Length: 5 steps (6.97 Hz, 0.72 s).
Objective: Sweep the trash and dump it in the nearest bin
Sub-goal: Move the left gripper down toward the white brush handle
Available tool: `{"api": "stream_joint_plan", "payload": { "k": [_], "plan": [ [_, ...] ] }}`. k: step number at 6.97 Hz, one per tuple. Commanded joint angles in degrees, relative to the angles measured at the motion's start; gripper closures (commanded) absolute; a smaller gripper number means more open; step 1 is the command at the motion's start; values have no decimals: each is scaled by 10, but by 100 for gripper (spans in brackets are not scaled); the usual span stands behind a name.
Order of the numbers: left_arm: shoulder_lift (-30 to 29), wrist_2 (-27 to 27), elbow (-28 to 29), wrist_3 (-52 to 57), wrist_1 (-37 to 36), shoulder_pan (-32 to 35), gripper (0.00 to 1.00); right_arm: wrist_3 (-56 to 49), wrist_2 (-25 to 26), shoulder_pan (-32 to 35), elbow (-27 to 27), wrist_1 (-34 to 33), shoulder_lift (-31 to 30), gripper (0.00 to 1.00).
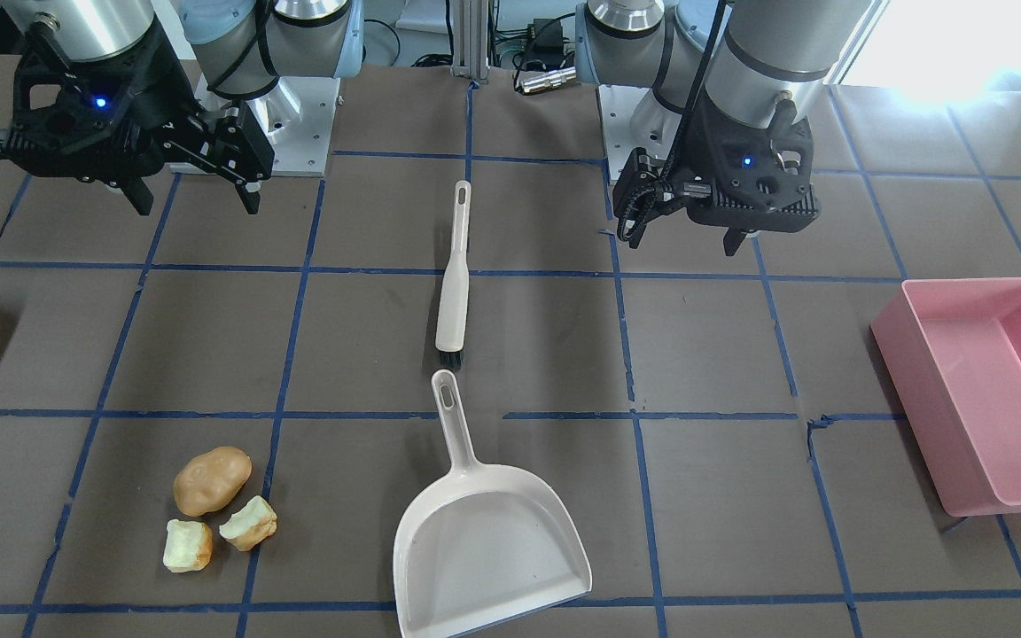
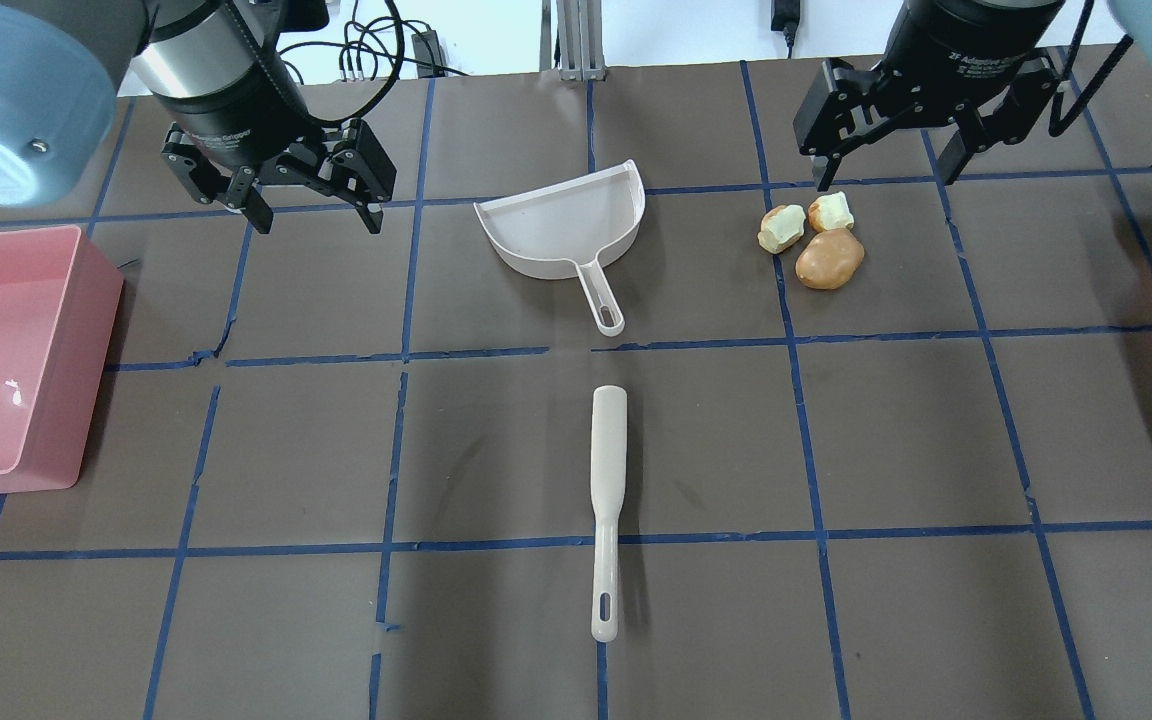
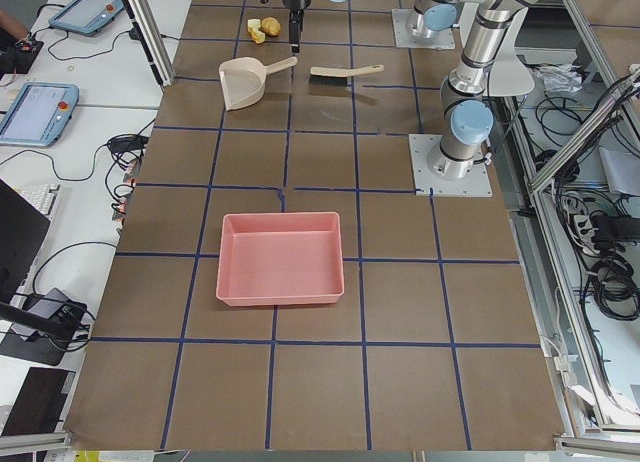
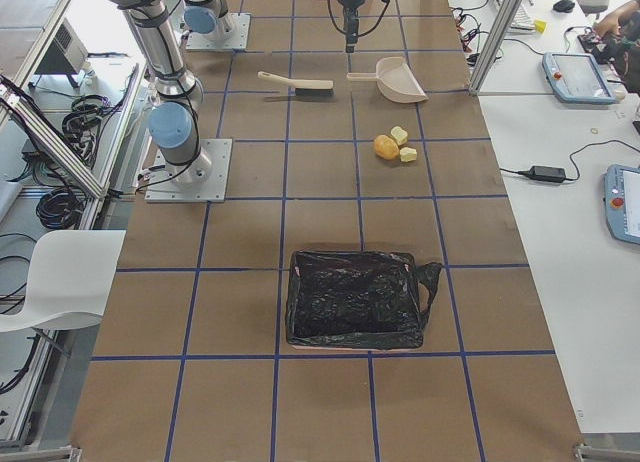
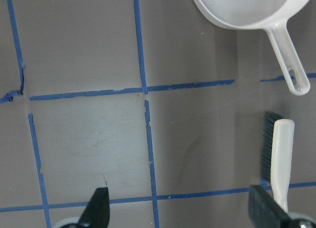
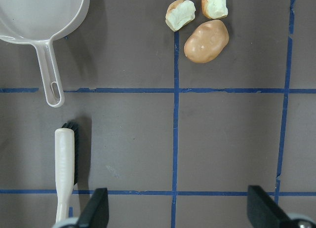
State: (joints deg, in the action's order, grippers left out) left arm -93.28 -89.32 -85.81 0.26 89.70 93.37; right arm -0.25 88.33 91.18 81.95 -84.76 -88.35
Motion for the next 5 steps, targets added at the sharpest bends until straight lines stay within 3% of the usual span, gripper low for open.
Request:
{"api": "stream_joint_plan", "payload": {
  "k": [1,5],
  "plan": [
    [1,-2,0,0,-3,1,0,0,-4,4,-1,0,4,0],
    [20,2,-25,-17,38,18,1,2,-4,4,1,-9,7,0]
  ]
}}
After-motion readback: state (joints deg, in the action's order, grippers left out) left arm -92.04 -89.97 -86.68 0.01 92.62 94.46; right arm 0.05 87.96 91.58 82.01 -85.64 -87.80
